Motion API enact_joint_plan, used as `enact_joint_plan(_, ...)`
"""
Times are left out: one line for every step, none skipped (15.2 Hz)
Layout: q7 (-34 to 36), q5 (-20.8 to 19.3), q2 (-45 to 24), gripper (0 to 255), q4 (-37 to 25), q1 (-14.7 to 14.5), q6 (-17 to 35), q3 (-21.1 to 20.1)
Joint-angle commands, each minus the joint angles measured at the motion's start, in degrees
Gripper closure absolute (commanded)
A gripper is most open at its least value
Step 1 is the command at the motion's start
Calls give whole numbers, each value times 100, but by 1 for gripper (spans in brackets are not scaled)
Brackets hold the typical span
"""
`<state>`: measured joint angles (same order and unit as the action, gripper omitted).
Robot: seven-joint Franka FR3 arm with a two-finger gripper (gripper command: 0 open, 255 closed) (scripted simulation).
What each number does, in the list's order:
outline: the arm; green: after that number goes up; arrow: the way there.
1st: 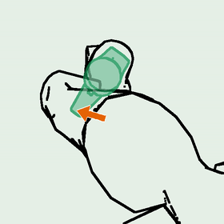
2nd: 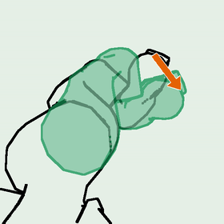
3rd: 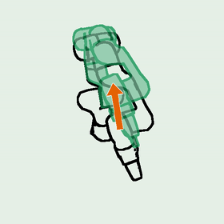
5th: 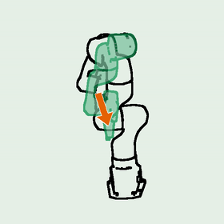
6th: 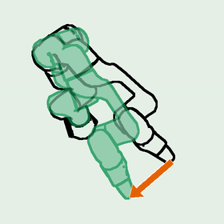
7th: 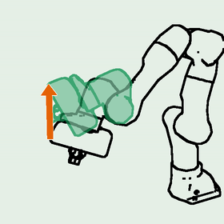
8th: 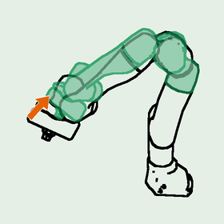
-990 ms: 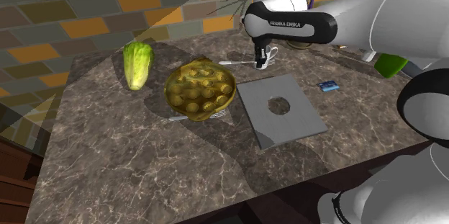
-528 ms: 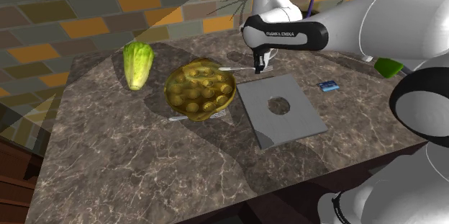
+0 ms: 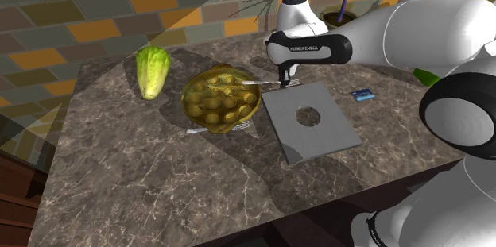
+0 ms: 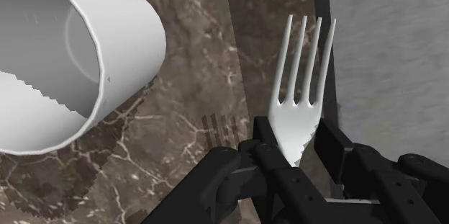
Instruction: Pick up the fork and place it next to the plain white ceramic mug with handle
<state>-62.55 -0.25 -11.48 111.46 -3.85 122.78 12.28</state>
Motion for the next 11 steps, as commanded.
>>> enact_joint_plan(-8, 14, -69, 255, 86, 6, 121, -2)
enact_joint_plan(-12, 23, -105, 255, 119, 8, 190, -4)
enact_joint_plan(-15, 32, -142, 255, 151, 10, 259, -6)
enact_joint_plan(-19, 41, -181, 255, 182, 13, 327, -9)
enact_joint_plan(-23, 50, -220, 255, 212, 16, 396, -11)
enact_joint_plan(-28, 60, -260, 255, 240, 18, 463, -13)
enact_joint_plan(-28, 60, -260, 255, 240, 17, 463, -13)
enact_joint_plan(-28, 60, -261, 255, 239, 17, 462, -12)
enact_joint_plan(-28, 61, -261, 255, 239, 17, 463, -12)
enact_joint_plan(-28, 61, -261, 255, 238, 17, 462, -12)
enact_joint_plan(-28, 60, -261, 255, 239, 17, 463, -12)
